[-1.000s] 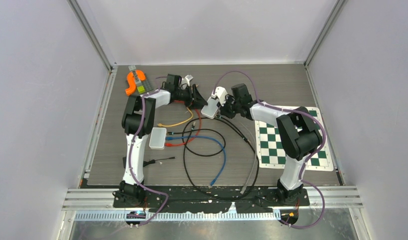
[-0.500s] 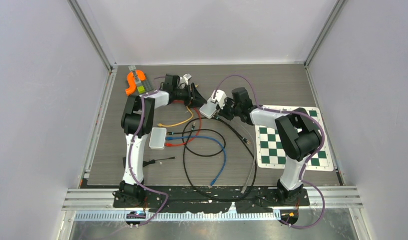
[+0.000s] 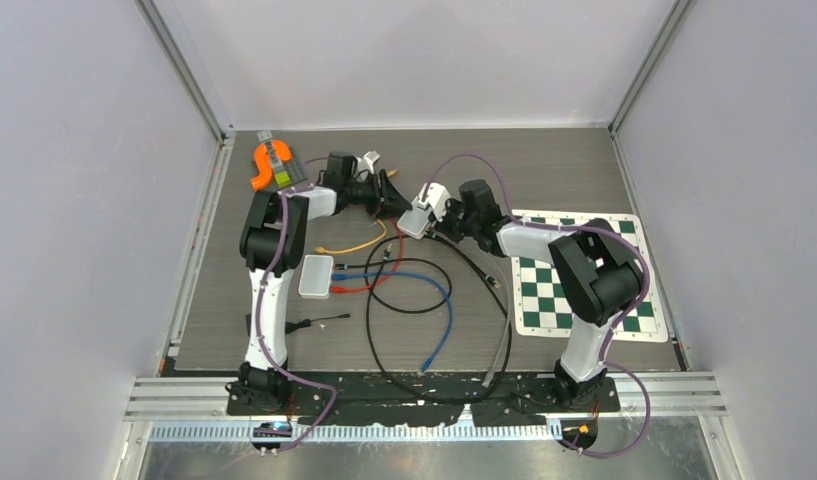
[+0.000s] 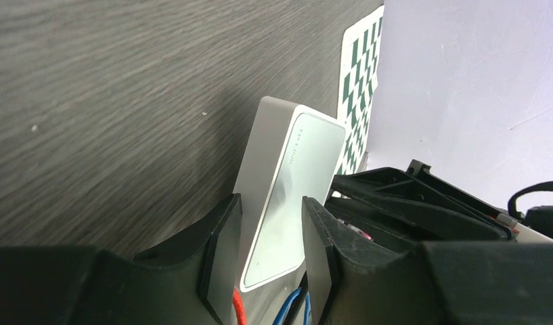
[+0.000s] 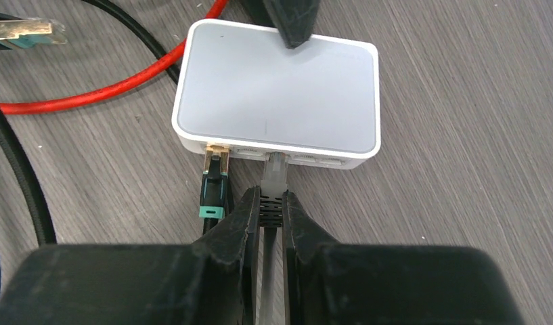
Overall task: Insert the plug into the switch port
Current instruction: Insert the connector into the switch port.
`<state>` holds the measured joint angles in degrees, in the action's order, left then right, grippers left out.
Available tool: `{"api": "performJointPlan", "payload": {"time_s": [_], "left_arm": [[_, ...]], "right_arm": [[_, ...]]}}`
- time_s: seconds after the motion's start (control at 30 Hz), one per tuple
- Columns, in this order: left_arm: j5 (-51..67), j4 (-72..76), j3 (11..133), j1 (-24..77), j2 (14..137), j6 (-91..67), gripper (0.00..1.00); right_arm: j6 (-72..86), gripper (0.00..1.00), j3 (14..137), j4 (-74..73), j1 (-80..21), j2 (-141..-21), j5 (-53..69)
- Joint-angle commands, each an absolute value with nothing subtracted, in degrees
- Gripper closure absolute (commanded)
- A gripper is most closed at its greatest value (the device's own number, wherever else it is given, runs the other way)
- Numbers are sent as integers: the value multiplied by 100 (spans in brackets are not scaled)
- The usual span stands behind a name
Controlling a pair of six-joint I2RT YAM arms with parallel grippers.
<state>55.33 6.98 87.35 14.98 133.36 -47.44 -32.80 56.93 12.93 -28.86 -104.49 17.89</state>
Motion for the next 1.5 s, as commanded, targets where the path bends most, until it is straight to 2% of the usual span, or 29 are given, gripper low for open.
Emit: {"api": "performJointPlan", "payload": {"time_s": [0.0, 0.3, 0.6, 1.1, 1.3, 1.47], "left_arm": [[6584, 732, 8508, 2027, 12751, -5062, 62], [6583, 1141, 8435, 2175, 12679, -5264, 62], [6639, 1030, 8471, 2435, 12662, -5256, 64], [6547, 614, 8734, 2549, 12848, -4905, 64], [6551, 723, 8614, 2587, 12840, -4939, 64], [6641, 861, 8598, 2636, 12850, -5010, 64]], "right_arm": [[-3064, 95, 6116, 2907, -3253, -10361, 1712], [-3225, 95, 6142, 2987, -3397, -10420, 2213], [-3209, 95, 7024, 1707, -3421, -10800, 1873], [-3516, 95, 8102, -83, -3441, -11311, 2440], [-3355, 95, 8220, 58, -3460, -11552, 2292], [-3301, 95, 8326, 260, -3468, -11609, 2731]]}}
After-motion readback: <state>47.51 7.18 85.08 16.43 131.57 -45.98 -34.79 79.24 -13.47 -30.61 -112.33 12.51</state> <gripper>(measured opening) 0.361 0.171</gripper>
